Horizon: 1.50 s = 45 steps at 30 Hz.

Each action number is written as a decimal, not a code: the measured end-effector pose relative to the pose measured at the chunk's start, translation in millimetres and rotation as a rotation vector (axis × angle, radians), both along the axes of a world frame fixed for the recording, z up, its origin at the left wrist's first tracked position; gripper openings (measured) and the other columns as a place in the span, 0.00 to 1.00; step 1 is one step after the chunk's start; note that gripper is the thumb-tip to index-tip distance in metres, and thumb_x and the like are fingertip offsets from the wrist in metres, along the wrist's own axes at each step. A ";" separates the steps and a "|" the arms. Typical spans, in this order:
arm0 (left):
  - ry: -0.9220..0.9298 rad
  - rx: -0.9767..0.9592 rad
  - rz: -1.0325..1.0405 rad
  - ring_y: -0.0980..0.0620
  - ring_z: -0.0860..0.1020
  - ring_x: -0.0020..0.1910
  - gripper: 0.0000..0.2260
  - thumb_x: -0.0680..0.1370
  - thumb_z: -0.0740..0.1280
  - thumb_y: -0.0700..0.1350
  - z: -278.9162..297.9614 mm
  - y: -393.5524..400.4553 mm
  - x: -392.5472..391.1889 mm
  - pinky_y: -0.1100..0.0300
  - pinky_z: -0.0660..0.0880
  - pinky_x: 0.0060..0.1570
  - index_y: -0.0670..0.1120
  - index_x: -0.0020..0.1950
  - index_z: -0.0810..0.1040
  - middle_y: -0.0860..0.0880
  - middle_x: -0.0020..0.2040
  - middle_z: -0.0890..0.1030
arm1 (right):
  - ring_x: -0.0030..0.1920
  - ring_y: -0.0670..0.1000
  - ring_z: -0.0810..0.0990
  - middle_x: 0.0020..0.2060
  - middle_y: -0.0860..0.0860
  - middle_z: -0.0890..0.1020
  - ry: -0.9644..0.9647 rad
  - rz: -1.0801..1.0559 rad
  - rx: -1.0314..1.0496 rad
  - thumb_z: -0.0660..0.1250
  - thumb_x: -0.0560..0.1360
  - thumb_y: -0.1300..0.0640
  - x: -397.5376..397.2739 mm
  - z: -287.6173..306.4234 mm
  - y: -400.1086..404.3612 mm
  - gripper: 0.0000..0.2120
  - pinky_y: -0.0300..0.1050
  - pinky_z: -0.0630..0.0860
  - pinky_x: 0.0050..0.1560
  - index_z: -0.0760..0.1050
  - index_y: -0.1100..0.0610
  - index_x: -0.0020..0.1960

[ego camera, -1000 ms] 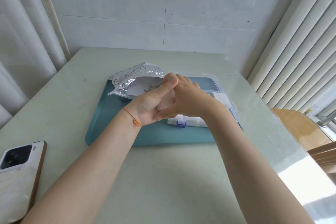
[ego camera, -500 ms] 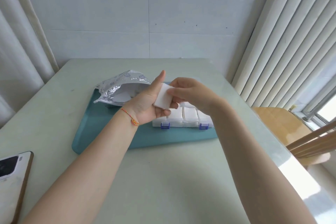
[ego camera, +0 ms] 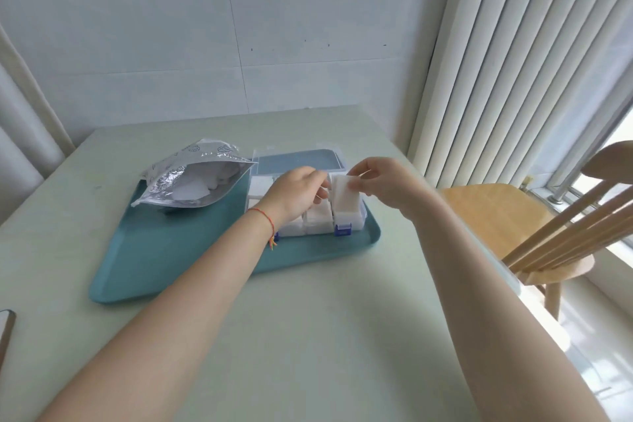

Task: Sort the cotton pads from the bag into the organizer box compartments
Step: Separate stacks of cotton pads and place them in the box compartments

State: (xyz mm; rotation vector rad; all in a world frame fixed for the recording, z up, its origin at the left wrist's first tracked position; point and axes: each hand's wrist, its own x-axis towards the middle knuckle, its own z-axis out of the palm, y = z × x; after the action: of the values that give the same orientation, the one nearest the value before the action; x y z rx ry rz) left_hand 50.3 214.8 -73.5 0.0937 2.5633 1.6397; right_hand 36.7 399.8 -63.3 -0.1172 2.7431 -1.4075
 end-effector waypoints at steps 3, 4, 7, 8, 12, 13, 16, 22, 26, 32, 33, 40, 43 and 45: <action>-0.022 -0.069 -0.004 0.46 0.82 0.49 0.09 0.79 0.60 0.46 -7.4 3.1 -4.4 0.50 0.76 0.58 0.47 0.45 0.80 0.46 0.46 0.85 | 0.29 0.41 0.70 0.36 0.47 0.77 -0.023 0.045 0.073 0.71 0.77 0.56 -0.7 -2.8 1.0 0.06 0.28 0.62 0.24 0.80 0.54 0.53; -0.023 -0.087 -0.003 0.47 0.82 0.49 0.09 0.79 0.60 0.45 -9.3 3.6 -5.8 0.50 0.76 0.59 0.47 0.45 0.80 0.46 0.46 0.84 | 0.30 0.42 0.70 0.35 0.46 0.77 -0.035 0.057 0.086 0.71 0.76 0.55 -1.6 -4.0 1.5 0.05 0.30 0.62 0.24 0.81 0.54 0.52; -0.021 -0.116 0.000 0.48 0.82 0.50 0.10 0.79 0.59 0.44 -11.1 3.6 -6.5 0.50 0.77 0.59 0.47 0.44 0.79 0.48 0.45 0.84 | 0.34 0.46 0.71 0.35 0.46 0.76 -0.047 0.081 0.134 0.70 0.77 0.55 -3.7 -5.0 0.3 0.02 0.36 0.65 0.30 0.81 0.53 0.49; -0.019 -0.120 0.000 0.48 0.82 0.50 0.10 0.79 0.59 0.44 -11.5 4.3 -6.5 0.51 0.77 0.58 0.47 0.44 0.79 0.49 0.44 0.84 | 0.35 0.47 0.73 0.35 0.46 0.77 -0.040 0.082 0.147 0.70 0.77 0.56 -4.9 -5.3 -0.1 0.02 0.37 0.66 0.31 0.80 0.52 0.48; -0.015 -0.154 -0.004 0.51 0.81 0.47 0.09 0.79 0.59 0.43 -11.7 6.4 -5.5 0.55 0.76 0.56 0.46 0.44 0.78 0.48 0.46 0.84 | 0.37 0.46 0.74 0.38 0.46 0.78 0.005 0.056 0.128 0.68 0.78 0.57 -8.1 -3.9 -2.3 0.02 0.37 0.67 0.33 0.80 0.53 0.49; -0.011 -0.168 -0.005 0.50 0.81 0.48 0.09 0.78 0.59 0.43 -11.7 6.3 -5.4 0.54 0.77 0.57 0.46 0.44 0.78 0.48 0.46 0.84 | 0.37 0.46 0.74 0.38 0.46 0.79 0.010 0.050 0.121 0.68 0.78 0.57 -8.3 -3.7 -2.3 0.02 0.37 0.68 0.33 0.80 0.53 0.49; -0.001 -0.230 -0.009 0.47 0.81 0.52 0.09 0.78 0.59 0.44 -9.0 6.3 -4.0 0.49 0.76 0.58 0.47 0.42 0.78 0.49 0.46 0.84 | 0.36 0.46 0.74 0.39 0.47 0.78 -0.002 0.067 0.196 0.68 0.78 0.57 -8.3 -5.2 -2.6 0.03 0.38 0.67 0.32 0.80 0.53 0.48; 0.035 -0.372 -0.075 0.47 0.79 0.52 0.11 0.78 0.58 0.43 -6.0 9.6 -1.4 0.52 0.74 0.59 0.45 0.48 0.80 0.49 0.48 0.83 | 0.46 0.51 0.78 0.47 0.51 0.82 0.143 0.136 0.462 0.66 0.76 0.60 -5.0 -6.3 -12.0 0.07 0.41 0.74 0.42 0.82 0.55 0.49; 0.038 -0.451 -0.142 0.51 0.74 0.47 0.14 0.79 0.58 0.44 -5.7 11.2 -0.7 0.58 0.71 0.53 0.52 0.50 0.83 0.55 0.41 0.78 | 0.51 0.54 0.78 0.50 0.52 0.81 0.229 0.112 0.619 0.63 0.76 0.62 -4.3 -9.4 -19.2 0.10 0.45 0.75 0.47 0.82 0.55 0.50; 0.044 -0.598 -0.229 0.48 0.76 0.55 0.14 0.80 0.57 0.49 -8.4 14.2 0.6 0.54 0.73 0.58 0.54 0.50 0.84 0.51 0.52 0.81 | 0.49 0.56 0.76 0.53 0.54 0.74 0.265 0.104 0.707 0.64 0.75 0.64 -4.1 -13.8 -18.8 0.09 0.44 0.68 0.44 0.76 0.55 0.53; 0.047 -0.622 -0.239 0.46 0.77 0.53 0.15 0.80 0.57 0.49 -8.2 15.4 1.0 0.54 0.74 0.55 0.52 0.51 0.84 0.50 0.50 0.81 | 0.48 0.55 0.75 0.52 0.54 0.74 0.262 0.100 0.677 0.64 0.75 0.63 -3.3 -12.1 -17.5 0.08 0.44 0.68 0.43 0.76 0.55 0.52; 0.093 -0.716 -0.224 0.43 0.74 0.56 0.15 0.82 0.55 0.47 -5.8 20.8 2.1 0.51 0.73 0.58 0.47 0.57 0.81 0.44 0.56 0.75 | 0.58 0.55 0.71 0.50 0.52 0.70 0.084 0.196 0.803 0.63 0.76 0.60 3.4 -0.1 -14.6 0.13 0.46 0.71 0.55 0.78 0.55 0.59; 0.075 -0.754 -0.250 0.43 0.72 0.49 0.15 0.82 0.54 0.47 -7.1 23.8 -0.2 0.54 0.69 0.46 0.49 0.41 0.77 0.39 0.55 0.75 | 0.61 0.56 0.72 0.53 0.54 0.73 0.053 0.199 0.844 0.68 0.76 0.57 -5.4 -1.1 -18.2 0.13 0.45 0.70 0.57 0.78 0.56 0.61; 0.047 -0.741 -0.266 0.43 0.70 0.45 0.17 0.83 0.55 0.46 -7.5 25.5 -1.9 0.55 0.64 0.42 0.53 0.34 0.70 0.36 0.52 0.75 | 0.63 0.56 0.71 0.58 0.55 0.74 0.009 0.179 0.847 0.72 0.73 0.55 -12.7 -2.2 -21.1 0.16 0.48 0.73 0.60 0.78 0.54 0.61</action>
State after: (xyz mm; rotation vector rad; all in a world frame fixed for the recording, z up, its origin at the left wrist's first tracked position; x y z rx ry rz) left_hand 48.4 240.3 -81.0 0.3897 2.8500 0.5485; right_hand 24.1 378.7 -65.5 -0.3065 2.9689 -0.1392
